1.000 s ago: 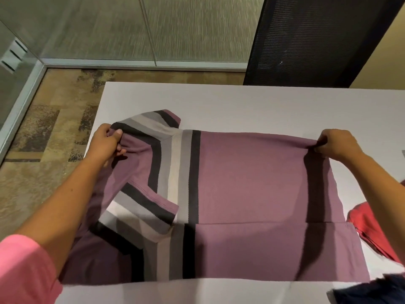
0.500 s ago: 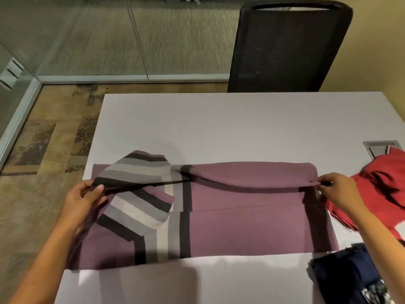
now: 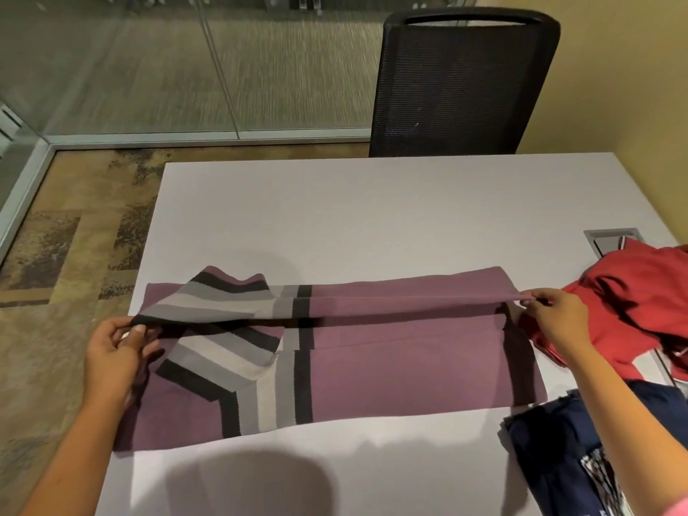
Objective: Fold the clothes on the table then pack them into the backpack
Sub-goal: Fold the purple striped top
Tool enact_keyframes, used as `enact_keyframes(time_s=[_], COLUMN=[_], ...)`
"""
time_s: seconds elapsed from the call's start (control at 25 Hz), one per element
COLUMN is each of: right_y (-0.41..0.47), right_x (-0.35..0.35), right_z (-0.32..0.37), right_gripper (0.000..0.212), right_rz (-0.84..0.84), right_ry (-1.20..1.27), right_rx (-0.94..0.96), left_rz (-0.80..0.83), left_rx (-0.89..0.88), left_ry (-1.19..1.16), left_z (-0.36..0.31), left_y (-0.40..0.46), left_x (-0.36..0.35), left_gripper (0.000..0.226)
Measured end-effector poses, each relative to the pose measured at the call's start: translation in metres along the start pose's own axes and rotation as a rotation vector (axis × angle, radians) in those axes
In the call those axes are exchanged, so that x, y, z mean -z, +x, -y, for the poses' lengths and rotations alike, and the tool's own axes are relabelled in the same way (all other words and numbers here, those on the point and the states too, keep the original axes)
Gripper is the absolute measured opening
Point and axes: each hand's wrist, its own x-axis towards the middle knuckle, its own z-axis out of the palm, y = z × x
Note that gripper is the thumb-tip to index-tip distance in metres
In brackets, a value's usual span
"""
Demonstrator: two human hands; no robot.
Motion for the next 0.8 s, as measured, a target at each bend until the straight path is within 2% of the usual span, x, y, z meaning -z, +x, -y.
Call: enact_keyframes(time_s=[0.08,0.2,0.36,0.4,0.48,0.6,0.68,0.76,0.8], right_y=[-0.003,-0.015,-0.017,-0.014,-0.007,0.005,0.019,0.032,0.038], right_x=[0.002,-0.004,-0.007,-0.007,-0.009,-0.014,-0.017,-0.025,-0.03], right_z=[-0.005,-0.017,-0.017,-0.016,-0.01,0.005,0.014,0.018,0.018], right_gripper=[0.014,0.014,0.041,0.045,0.045,0.021,0.025,0.039,0.039], right_rz=[0.027,0.226,0.47,0.472,0.365,0.17,0.217,0.295,0.313], right_ry=[0.038,-0.057,-0.134,-0.145,-0.137,-0.04,0.028,0.06,0.058], right_rx=[-0.026,-0.052,-0.055,-0.071,-0.106,-0.128,-0.201,-0.284,-0.3], left_rz=[0.033,0.124,0.153,0.139,0.055,-0.128,-0.151,-0.086,-0.042], left_rx=[-0.011,0.014,-0.058,-0.083,-0.099,-0.081,-0.037,0.034,0.071], left_ry=[0.035,0.226,0.444,0.494,0.506,0.555,0.617,0.627,0.613], left_z=[0.005,0.018,0.017,0.015,0.014,0.016,0.02,0.016,0.014], left_y=[-0.007,-0.015,-0.022,-0.022,-0.015,0.02,0.053,0.076,0.083], left_x=[0.005,0.013,0.014,0.013,0.012,0.015,0.015,0.008,0.002], left_gripper=[0.021,0.012,0.016,0.019,0.023,0.022,0.026,0.027,0.029])
